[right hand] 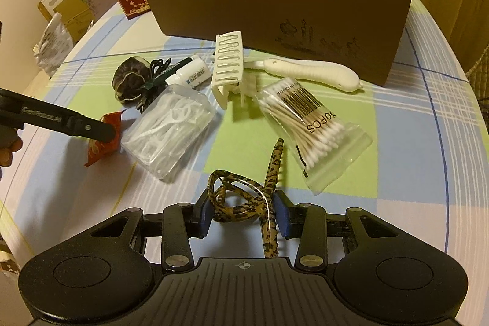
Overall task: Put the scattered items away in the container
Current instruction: 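Grasp the leopard-print hair clip with the right tool while the left tool grasps the red candy packet, then carry the hair clip and candy packet into the box and open both tools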
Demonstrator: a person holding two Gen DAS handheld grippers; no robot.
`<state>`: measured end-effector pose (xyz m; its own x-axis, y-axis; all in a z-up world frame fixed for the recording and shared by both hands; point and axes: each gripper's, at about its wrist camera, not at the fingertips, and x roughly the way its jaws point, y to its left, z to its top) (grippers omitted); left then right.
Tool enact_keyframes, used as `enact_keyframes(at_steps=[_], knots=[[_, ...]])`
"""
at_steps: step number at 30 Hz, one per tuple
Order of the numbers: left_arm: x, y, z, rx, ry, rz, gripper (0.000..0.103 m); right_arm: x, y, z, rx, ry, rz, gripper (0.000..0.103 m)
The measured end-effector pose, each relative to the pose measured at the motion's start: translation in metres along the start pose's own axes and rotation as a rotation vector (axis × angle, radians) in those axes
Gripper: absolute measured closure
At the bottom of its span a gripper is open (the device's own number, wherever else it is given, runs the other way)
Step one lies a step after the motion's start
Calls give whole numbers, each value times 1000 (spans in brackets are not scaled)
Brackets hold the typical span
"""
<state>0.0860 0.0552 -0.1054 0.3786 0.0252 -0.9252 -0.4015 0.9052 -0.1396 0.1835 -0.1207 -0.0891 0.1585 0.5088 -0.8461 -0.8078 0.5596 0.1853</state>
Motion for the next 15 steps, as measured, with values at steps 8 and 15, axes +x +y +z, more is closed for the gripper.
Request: enact_keyframes(at_steps=[8,15], knots=[[3,-4,-8,63,-14,-13,78,-3,2,-3,-5,5,6,59],[-11,-1,-20,97,-32,-15,80,-13,5,-5,-5,1,23,59]])
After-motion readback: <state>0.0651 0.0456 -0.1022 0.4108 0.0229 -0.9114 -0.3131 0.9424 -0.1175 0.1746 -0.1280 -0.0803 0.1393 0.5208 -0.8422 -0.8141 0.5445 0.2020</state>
